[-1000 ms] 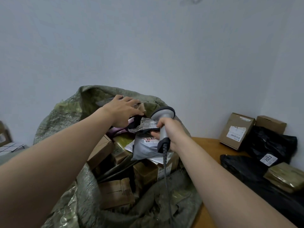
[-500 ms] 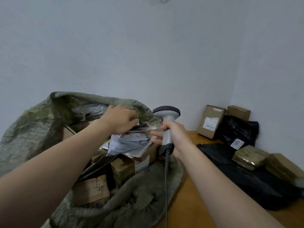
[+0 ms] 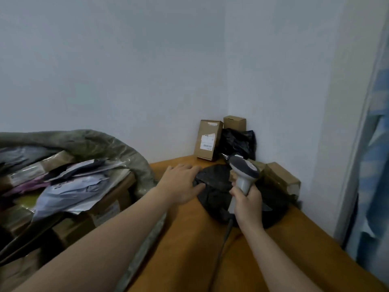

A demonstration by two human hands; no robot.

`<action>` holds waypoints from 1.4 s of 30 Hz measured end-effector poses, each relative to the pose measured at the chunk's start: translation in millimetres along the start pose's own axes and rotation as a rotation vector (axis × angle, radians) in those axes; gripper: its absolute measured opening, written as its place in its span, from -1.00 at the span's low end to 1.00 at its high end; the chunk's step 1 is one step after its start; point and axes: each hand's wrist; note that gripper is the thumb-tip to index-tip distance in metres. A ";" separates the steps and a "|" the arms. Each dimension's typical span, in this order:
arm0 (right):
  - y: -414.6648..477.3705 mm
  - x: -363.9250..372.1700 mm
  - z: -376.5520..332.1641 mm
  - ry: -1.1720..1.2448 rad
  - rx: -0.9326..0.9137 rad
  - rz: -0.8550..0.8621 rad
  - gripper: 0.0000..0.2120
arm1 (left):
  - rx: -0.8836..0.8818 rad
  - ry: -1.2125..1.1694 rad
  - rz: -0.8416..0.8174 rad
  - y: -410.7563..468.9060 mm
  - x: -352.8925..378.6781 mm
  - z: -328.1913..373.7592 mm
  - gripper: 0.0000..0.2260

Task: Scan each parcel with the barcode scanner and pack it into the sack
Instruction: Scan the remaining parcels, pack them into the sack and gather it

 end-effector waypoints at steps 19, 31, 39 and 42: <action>24.8 -31.6 48.2 0.373 0.144 -0.069 -0.46 | 0.150 -0.211 -0.284 131.5 83.0 72.6 -0.42; 7.2 -16.8 43.8 0.328 0.134 -0.232 -0.57 | -0.068 -0.687 0.028 25.6 82.1 9.1 -0.47; -6.9 -7.5 47.9 0.272 0.172 -0.318 -0.41 | -0.266 -0.612 0.193 16.3 100.5 16.0 -0.35; -0.4 -13.3 49.2 0.303 0.178 -0.290 -0.61 | -0.207 -0.404 0.153 38.5 95.1 24.9 -0.30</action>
Point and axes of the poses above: each hand's wrist, its own y-axis towards the middle knuckle, its own x-axis out of the palm, z = x × y, and after that the axes turned 5 degrees about -y, right-handed
